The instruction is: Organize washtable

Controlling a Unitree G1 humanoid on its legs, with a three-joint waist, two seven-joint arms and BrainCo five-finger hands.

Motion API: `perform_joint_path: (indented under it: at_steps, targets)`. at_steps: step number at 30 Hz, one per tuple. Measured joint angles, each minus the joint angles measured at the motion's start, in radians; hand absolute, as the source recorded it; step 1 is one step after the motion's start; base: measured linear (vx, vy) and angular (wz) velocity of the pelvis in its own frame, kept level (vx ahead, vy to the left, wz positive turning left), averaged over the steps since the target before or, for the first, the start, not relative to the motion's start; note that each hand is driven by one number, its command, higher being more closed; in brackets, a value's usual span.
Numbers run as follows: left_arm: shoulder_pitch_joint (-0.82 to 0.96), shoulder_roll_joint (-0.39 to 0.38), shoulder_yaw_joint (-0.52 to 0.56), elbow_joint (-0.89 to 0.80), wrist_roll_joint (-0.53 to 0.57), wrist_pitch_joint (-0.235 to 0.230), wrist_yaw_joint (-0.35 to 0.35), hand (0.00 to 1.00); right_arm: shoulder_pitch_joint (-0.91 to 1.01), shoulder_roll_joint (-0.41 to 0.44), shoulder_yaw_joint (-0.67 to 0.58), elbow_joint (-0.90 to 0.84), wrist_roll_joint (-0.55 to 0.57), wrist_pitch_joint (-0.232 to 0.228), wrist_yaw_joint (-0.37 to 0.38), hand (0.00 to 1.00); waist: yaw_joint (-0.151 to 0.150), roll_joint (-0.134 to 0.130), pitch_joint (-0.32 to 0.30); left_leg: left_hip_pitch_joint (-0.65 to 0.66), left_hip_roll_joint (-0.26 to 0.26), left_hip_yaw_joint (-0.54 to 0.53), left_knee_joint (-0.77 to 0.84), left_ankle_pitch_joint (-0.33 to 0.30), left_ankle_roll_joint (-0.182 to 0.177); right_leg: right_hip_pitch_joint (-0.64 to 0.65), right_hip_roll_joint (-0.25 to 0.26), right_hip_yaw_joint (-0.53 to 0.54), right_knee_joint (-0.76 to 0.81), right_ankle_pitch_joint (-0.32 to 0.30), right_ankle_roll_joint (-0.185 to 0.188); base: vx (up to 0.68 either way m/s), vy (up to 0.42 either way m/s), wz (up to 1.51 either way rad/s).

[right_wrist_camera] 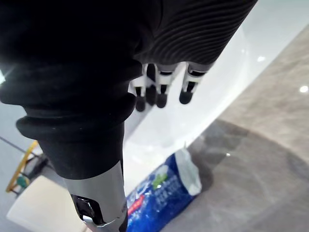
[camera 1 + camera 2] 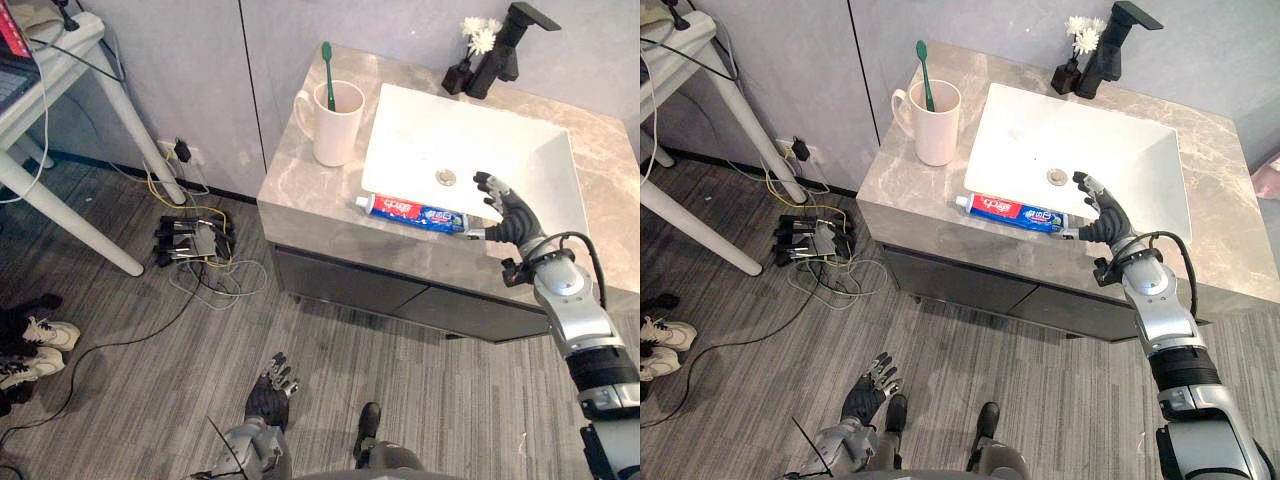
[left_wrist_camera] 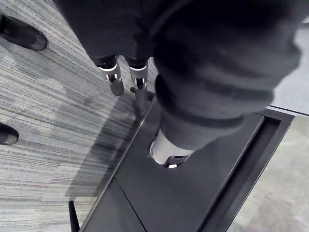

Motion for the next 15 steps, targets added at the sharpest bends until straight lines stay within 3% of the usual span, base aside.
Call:
perform_joint_path:
  at_steps: [15]
  targets:
    - [-0.029,0.0,0.0,0.0,-0.004,-0.002,0.001,0.0,-0.04,0.0,0.001,0.0,0.019,0.0,-0.019,0.0,0.018,0.013,0.021,-0.025,0.023,-0.026,0.0,-0.008,0.001,-0.021,0.014,-0.002,0.012,0.012,0.001,0.0,-0.005,0.03]
